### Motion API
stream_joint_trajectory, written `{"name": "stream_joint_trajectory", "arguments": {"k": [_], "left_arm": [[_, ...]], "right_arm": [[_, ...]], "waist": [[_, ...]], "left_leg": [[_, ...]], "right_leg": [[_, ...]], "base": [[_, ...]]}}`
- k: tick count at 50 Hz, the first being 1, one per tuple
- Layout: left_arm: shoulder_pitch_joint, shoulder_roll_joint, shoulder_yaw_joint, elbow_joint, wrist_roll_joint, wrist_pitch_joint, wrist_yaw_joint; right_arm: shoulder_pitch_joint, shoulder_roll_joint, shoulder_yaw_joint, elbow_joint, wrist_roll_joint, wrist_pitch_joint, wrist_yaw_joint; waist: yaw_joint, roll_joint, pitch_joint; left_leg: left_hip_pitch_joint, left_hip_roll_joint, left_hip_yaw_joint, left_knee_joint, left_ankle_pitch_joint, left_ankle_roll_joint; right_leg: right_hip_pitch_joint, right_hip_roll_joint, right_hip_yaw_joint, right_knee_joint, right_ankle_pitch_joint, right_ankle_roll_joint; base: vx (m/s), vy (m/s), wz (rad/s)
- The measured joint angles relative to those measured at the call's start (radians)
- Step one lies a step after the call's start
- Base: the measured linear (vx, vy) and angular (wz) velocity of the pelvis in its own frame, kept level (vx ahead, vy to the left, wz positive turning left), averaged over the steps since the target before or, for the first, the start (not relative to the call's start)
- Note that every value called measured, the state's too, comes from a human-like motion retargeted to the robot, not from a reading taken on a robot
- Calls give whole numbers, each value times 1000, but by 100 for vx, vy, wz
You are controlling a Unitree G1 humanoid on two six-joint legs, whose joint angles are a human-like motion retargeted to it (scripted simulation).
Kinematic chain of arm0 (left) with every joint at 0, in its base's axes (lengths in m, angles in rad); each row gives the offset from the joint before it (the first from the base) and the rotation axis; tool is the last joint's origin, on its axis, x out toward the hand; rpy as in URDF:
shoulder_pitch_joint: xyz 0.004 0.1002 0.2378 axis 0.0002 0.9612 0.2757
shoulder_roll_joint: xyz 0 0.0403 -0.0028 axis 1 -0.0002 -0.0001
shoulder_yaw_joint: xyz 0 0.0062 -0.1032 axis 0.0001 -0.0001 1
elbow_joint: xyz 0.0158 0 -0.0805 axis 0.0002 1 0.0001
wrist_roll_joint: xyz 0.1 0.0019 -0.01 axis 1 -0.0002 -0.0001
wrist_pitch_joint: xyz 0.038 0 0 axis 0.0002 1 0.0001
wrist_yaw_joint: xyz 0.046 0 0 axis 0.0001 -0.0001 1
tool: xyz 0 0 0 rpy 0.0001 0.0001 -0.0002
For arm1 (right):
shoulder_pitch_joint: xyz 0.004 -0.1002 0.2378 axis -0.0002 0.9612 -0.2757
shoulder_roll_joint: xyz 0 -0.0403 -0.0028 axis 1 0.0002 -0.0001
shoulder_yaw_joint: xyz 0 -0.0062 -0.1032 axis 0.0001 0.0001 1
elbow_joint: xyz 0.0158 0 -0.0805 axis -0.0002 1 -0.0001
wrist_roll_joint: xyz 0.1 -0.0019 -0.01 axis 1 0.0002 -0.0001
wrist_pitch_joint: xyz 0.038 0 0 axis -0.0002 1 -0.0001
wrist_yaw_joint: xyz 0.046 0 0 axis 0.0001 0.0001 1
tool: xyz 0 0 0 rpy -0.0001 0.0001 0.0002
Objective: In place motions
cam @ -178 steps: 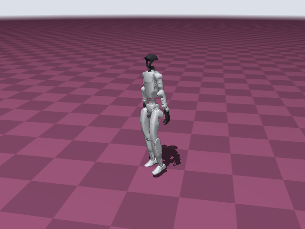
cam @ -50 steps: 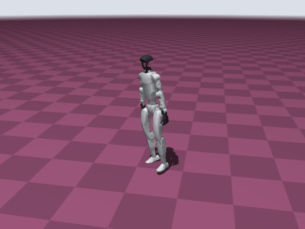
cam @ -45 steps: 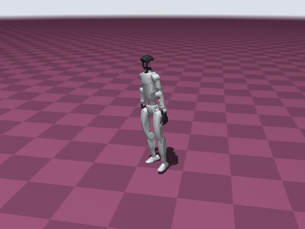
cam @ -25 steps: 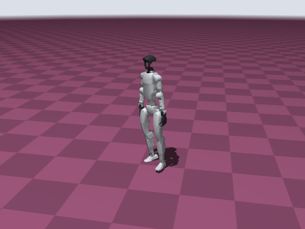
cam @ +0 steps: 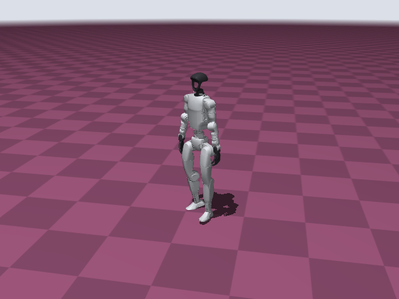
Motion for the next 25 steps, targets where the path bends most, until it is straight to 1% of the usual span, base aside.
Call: {"name": "stream_joint_trajectory", "arguments": {"k": [5, 9, 10, 12, 15, 18, 22, 25], "left_arm": [[-15, 6, 18, -9, -13, 0, 3], [-21, 1, 46, -24, -23, -1, 1], [-22, 0, 52, -27, -24, 1, 1], [-20, 0, 60, -37, -22, 6, 2], [-17, 2, 62, -50, -14, 7, 10], [-9, 10, 60, -61, 1, 2, 8], [0, 19, 22, -45, 3, 6, -4], [-16, 10, 30, -21, -26, 0, 18]], "right_arm": [[-25, -9, 25, -33, -25, -9, 0], [-68, -16, 69, -39, -36, -13, -12], [-79, -16, 80, -36, -37, -13, -16], [-94, -15, 92, -28, -38, -11, -19], [-91, -13, 96, -16, -41, -11, -23], [-65, -12, 89, 10, -44, -11, -26], [-25, -15, 43, 54, -66, 3, -12], [-23, -18, 25, 51, -72, 3, -11]], "waist": [[11, 16, 29], [16, 29, 61], [13, 30, 67], [-9, 29, 78], [-39, 22, 87], [-26, -7, 75], [36, -29, 42], [49, -36, 54]], "left_leg": [[0, 28, -5, -5, -12, 3], [6, 56, 42, -15, -19, 4], [6, 61, 53, -16, -19, 3], [5, 64, 55, -16, -17, 2], [5, 60, 39, -11, -13, 0], [7, 39, 21, -7, -11, -3], [-3, 28, 10, -1, -4, -9], [-4, 30, 13, 2, 4, -17]], "right_leg": [[-78, 18, 54, 112, -2, 4], [-156, 43, 168, 206, 51, 50], [-170, 53, 209, 218, 52, 60], [-175, 55, 240, 209, 24, 68], [-138, 21, 181, 133, 20, 47], [-91, 9, 135, 49, 34, 19], [-62, -9, 122, -16, 58, 47], [-46, -5, 105, -48, 73, 44]], "base": [[1, 3, -39], [-9, 2, -73], [-13, 0, -42], [-12, -2, 3], [-7, -6, 42], [3, -11, 34], [6, -9, 25], [-14, -6, 19]]}}
